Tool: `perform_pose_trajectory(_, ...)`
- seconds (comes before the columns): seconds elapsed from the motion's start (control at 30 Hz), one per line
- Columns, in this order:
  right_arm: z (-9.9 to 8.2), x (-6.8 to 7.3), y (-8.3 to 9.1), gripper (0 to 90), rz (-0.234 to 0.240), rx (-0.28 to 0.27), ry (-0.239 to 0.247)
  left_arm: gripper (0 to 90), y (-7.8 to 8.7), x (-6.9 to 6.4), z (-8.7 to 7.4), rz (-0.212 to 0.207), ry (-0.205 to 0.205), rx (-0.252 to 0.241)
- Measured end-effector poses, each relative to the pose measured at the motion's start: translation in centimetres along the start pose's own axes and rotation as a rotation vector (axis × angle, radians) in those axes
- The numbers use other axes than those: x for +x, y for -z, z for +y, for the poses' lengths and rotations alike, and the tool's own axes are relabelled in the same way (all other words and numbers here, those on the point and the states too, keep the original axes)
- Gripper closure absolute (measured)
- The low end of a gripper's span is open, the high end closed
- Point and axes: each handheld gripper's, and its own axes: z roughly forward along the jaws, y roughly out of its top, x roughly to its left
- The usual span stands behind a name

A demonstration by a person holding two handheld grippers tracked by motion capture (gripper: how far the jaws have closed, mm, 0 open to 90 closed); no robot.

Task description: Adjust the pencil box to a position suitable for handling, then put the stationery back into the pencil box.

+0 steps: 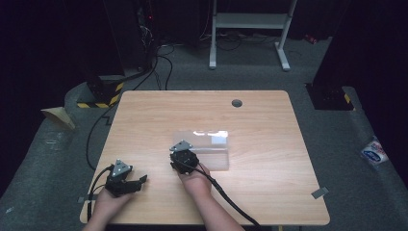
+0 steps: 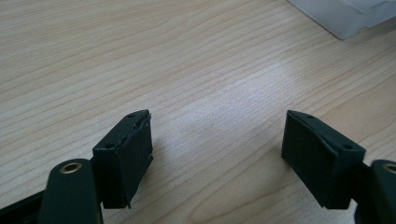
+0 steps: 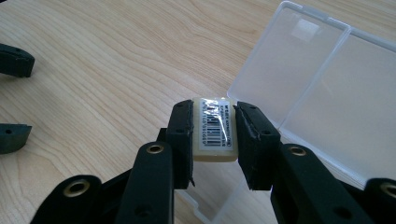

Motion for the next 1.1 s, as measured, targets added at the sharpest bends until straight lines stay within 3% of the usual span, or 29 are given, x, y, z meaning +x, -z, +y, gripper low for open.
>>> perform_pose_trajectory(0.63,-1.1,-0.4,-0.8,65.5,-0.011,0.028,-0.021,24.6,0.1,-0.1,-0.1,-0.008,0.001,0.000)
perform_pose_trajectory(0.93,-0.8,-1.1,0.7,60.5,-0.013,-0.010,-0.021,24.7,0.0,-0.2,0.0,-0.013,0.005,0.001)
perform_pose_trajectory(1.1,-1.2,-1.7,1.5,51.3,0.007,-0.014,-0.036,24.7,0.0,-0.2,0.0,-0.013,0.004,0.003)
